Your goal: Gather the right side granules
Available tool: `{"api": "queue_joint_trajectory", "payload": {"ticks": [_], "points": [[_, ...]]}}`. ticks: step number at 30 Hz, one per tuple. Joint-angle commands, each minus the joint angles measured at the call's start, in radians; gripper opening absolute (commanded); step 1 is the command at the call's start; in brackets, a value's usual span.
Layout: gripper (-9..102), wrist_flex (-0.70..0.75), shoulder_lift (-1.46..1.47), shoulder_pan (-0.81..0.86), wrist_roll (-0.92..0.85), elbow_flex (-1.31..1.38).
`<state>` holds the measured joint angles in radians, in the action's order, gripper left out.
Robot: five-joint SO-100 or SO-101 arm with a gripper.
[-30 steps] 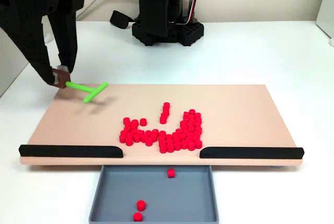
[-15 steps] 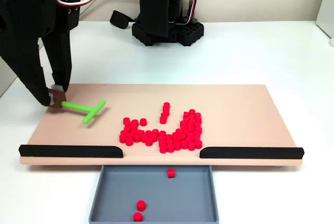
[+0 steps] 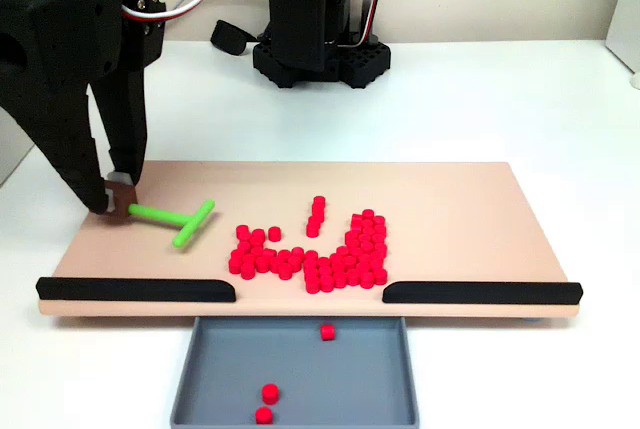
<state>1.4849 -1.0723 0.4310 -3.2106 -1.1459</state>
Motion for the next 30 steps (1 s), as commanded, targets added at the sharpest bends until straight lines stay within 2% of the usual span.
{"api": "queue_joint_trajectory", "payload": {"ticks": [1,30], "points": [[0,0.005,0.005,0.002,-0.072,0.051],[0,0.002,0.066,-0.063,0.014,0.08]]}}
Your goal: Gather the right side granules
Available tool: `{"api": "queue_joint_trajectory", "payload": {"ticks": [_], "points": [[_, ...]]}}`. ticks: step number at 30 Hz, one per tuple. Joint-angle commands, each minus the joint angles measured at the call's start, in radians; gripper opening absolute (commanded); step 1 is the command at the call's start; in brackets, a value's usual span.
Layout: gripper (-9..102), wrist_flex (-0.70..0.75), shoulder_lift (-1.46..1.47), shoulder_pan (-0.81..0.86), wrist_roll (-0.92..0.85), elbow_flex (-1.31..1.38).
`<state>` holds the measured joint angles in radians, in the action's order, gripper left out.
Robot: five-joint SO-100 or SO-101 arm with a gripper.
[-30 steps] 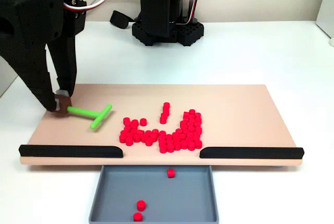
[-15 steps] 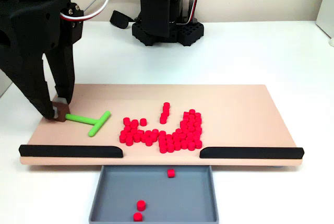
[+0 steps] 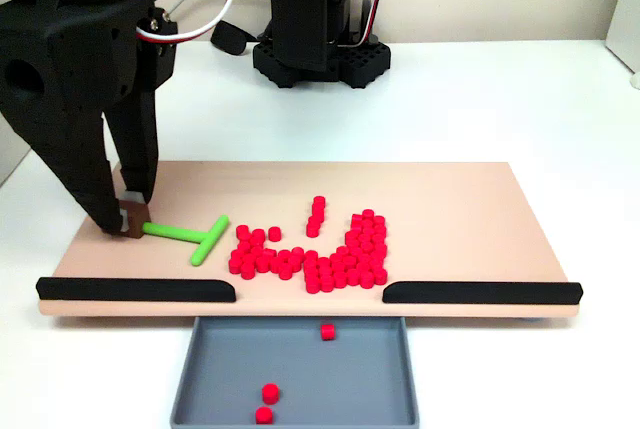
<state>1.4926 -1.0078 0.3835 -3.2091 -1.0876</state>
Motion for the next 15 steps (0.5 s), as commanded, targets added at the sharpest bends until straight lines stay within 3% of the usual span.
{"api": "queue_joint_trajectory", "payload": {"ticks": [1,15], "points": [[0,-0.006,0.003,-0.02,0.02,0.021],[0,-0.006,0.008,-0.069,0.08,0.021]]}}
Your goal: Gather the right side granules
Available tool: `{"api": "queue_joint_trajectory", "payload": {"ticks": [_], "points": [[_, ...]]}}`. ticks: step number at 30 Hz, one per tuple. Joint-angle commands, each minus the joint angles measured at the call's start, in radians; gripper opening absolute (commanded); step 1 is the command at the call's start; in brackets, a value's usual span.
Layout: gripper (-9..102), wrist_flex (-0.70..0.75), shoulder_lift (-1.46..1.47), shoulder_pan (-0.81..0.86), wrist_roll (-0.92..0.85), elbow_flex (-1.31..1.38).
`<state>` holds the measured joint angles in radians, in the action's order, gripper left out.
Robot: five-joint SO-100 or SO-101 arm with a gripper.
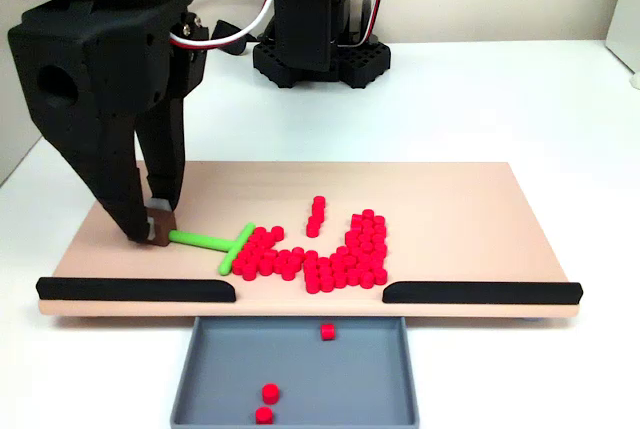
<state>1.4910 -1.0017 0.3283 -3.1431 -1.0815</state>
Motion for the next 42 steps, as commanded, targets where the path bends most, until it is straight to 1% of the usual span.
{"api": "queue_joint_trajectory", "payload": {"ticks": [1,31,42], "points": [[0,-0.005,0.002,-0.017,0.017,0.015],[0,-0.003,0.0,-0.077,0.117,0.015],[0,0.005,-0.028,-0.06,0.095,0.015]]}}
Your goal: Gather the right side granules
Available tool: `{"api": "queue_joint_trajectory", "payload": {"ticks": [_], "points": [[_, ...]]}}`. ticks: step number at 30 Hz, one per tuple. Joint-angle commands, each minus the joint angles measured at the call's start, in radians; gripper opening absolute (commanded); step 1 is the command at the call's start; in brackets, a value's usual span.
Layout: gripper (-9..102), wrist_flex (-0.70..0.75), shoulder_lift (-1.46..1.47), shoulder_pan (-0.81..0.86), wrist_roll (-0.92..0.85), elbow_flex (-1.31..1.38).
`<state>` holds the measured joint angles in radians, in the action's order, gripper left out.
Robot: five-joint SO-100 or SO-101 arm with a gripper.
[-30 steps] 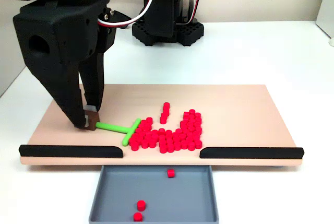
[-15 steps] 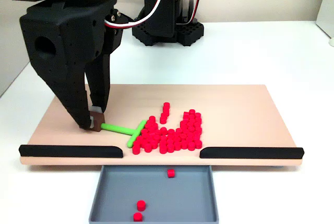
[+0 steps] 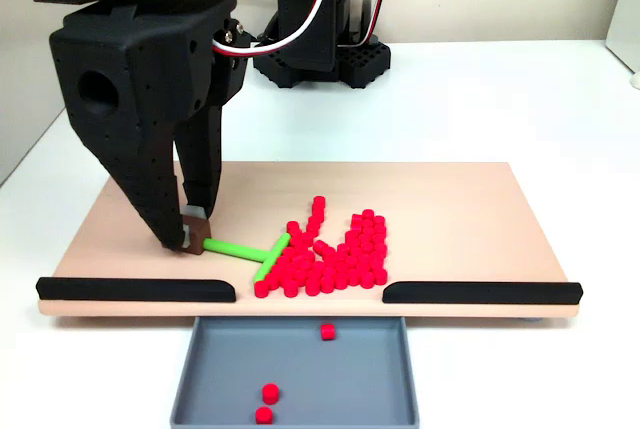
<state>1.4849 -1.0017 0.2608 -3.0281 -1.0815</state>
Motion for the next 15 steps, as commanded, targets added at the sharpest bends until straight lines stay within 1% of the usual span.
{"api": "queue_joint_trajectory", "payload": {"ticks": [1,10,13,15], "points": [[0,0.012,-0.037,0.015,-0.029,0.015],[0,0.008,-0.147,0.095,-0.075,0.015],[0,0.015,-0.193,0.115,-0.044,0.011],[0,0.023,-0.225,0.118,0.012,-0.002]]}}
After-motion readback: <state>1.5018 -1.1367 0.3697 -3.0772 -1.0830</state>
